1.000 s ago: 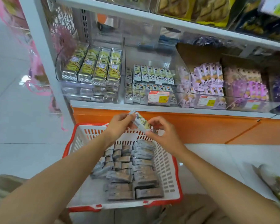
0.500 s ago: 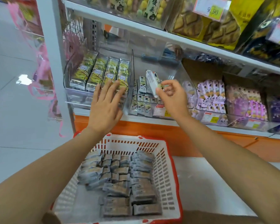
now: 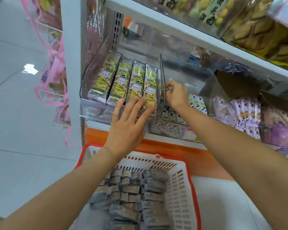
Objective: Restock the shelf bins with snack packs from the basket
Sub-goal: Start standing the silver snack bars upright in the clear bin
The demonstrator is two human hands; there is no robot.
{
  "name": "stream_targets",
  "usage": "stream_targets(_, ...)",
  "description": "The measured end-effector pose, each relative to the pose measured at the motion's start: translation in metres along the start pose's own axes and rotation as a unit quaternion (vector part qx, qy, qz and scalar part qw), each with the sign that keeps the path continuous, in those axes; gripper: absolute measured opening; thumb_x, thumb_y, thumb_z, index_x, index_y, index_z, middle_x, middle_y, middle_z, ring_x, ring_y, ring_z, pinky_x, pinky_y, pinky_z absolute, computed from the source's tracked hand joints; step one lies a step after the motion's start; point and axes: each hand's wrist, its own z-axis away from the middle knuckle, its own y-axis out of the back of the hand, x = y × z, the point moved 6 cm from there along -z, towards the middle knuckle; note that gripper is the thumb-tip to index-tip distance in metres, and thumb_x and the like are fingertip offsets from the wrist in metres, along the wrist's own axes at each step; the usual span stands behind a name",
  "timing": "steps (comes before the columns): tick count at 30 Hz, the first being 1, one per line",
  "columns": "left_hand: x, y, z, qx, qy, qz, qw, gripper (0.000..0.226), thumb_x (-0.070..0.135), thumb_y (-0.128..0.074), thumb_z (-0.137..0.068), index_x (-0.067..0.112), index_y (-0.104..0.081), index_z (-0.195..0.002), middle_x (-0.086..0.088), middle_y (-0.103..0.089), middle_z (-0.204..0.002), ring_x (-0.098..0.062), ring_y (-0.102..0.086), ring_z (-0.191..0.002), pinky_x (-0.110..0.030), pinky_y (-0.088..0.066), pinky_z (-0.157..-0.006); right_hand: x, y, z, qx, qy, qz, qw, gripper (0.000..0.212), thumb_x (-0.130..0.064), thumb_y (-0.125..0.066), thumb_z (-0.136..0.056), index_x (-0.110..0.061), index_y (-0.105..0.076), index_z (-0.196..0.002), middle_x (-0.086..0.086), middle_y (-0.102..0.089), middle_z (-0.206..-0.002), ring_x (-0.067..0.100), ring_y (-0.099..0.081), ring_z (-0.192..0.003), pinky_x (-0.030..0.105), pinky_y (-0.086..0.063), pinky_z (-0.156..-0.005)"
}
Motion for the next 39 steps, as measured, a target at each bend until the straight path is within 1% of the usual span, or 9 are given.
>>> stream_targets(4,0.000,0.000,-0.001,0.015,-0.001,-0.006,1.000,0.065,0.015,-0.059,-0.082,0.017,-0.041,-0.144,-0.014,-0.047,-0.147,-0.029,-0.032,-0.140,-0.051,-0.010,-0.118,0.003,-0.011,-0.006,-0.009,-0.012,0.025,1.000,0.021,-0.014,-0.062,-0.091,-0.009,-0.073,-0.108,0.012,-0.072,-0.102,0.023,-0.061,-0.087,0.031,-0.047,-0.081)
stream_targets(8,0.001,-0.001,0.000,0.001,-0.001,-0.011,1.000,0.065,0.017,-0.059,-0.083,0.017,-0.040,-0.145,-0.013,-0.046,-0.148,-0.029,-0.032,-0.141,-0.051,-0.011,-0.118,0.006,-0.019,-0.006,-0.034,-0.015,0.004,0.999,0.019,-0.014,-0.059,-0.094,-0.007,-0.076,-0.098,0.011,-0.074,-0.096,0.026,-0.066,-0.090,0.036,-0.053,-0.084)
stream_targets(11,0.001,-0.001,-0.001,-0.021,0.003,-0.010,1.000,0.066,0.016,-0.059,-0.083,0.017,-0.039,-0.146,-0.013,-0.045,-0.149,-0.029,-0.031,-0.141,-0.052,-0.012,-0.118,0.010,-0.017,-0.007,-0.067,-0.016,-0.009,0.998,0.022,-0.020,-0.061,-0.095,-0.010,-0.074,-0.109,0.009,-0.073,-0.104,0.021,-0.065,-0.092,0.035,-0.053,-0.089)
stream_targets(13,0.002,0.000,-0.001,-0.036,0.004,-0.009,0.999,0.066,0.016,-0.058,-0.082,0.017,-0.040,-0.146,-0.013,-0.043,-0.150,-0.030,-0.030,-0.142,-0.053,-0.012,-0.118,0.012,-0.011,-0.003,-0.082,-0.010,-0.020,0.996,0.027,-0.022,-0.059,-0.096,-0.010,-0.069,-0.118,0.012,-0.070,-0.100,0.019,-0.061,-0.080,0.029,-0.051,-0.075)
stream_targets(20,0.015,0.009,0.004,-0.079,0.001,-0.027,0.997,0.077,0.019,-0.052,-0.081,0.011,-0.027,-0.154,-0.012,-0.019,-0.161,-0.030,-0.009,-0.150,-0.054,-0.003,-0.120,0.012,0.031,0.039,-0.017,0.041,-0.118,0.992,0.023,-0.013,-0.059,-0.093,-0.018,-0.069,-0.112,0.012,-0.066,-0.098,0.017,-0.056,-0.080,0.027,-0.049,-0.078)
stream_targets(26,0.050,0.011,0.029,-0.088,-0.039,0.010,0.995,0.054,0.025,-0.044,-0.078,0.013,-0.045,-0.130,-0.011,-0.039,-0.130,-0.032,-0.036,-0.124,-0.049,-0.025,-0.106,0.001,0.079,0.109,0.046,0.112,-0.215,0.969,0.018,-0.011,-0.058,-0.093,-0.011,-0.069,-0.107,0.006,-0.067,-0.097,0.003,-0.055,-0.079,0.010,-0.044,-0.068)
stream_targets(30,0.069,-0.003,0.058,-0.193,-0.083,0.002,0.978,0.048,0.028,-0.048,-0.079,0.010,-0.053,-0.124,-0.014,-0.051,-0.122,-0.034,-0.045,-0.116,-0.047,-0.033,-0.098,0.018,0.083,0.161,0.037,0.120,-0.246,0.961,0.012,-0.009,-0.058,-0.094,-0.013,-0.067,-0.101,0.005,-0.065,-0.087,0.014,-0.058,-0.075,0.026,-0.049,-0.064)
stream_targets(35,0.067,-0.043,0.093,-0.397,-0.071,-0.057,0.913,0.075,0.034,-0.082,-0.063,0.010,-0.057,-0.130,-0.019,-0.055,-0.131,-0.037,-0.043,-0.126,-0.051,-0.028,-0.106,0.067,0.023,0.223,-0.079,0.104,-0.197,0.972,0.012,-0.008,-0.063,-0.089,-0.011,-0.069,-0.098,0.000,-0.062,-0.083,0.011,-0.055,-0.069,0.020,-0.045,-0.064)
stream_targets(39,0.058,-0.068,0.122,-0.506,-0.056,-0.108,0.854,0.078,0.048,-0.046,-0.096,0.015,-0.007,-0.156,-0.011,-0.008,-0.162,-0.030,-0.003,-0.150,-0.049,0.001,-0.121,0.117,-0.040,0.268,-0.227,0.054,-0.136,0.963,0.018,-0.019,-0.066,-0.089,-0.021,-0.067,-0.107,-0.007,-0.059,-0.088,0.009,-0.056,-0.075,0.023,-0.046,-0.072)
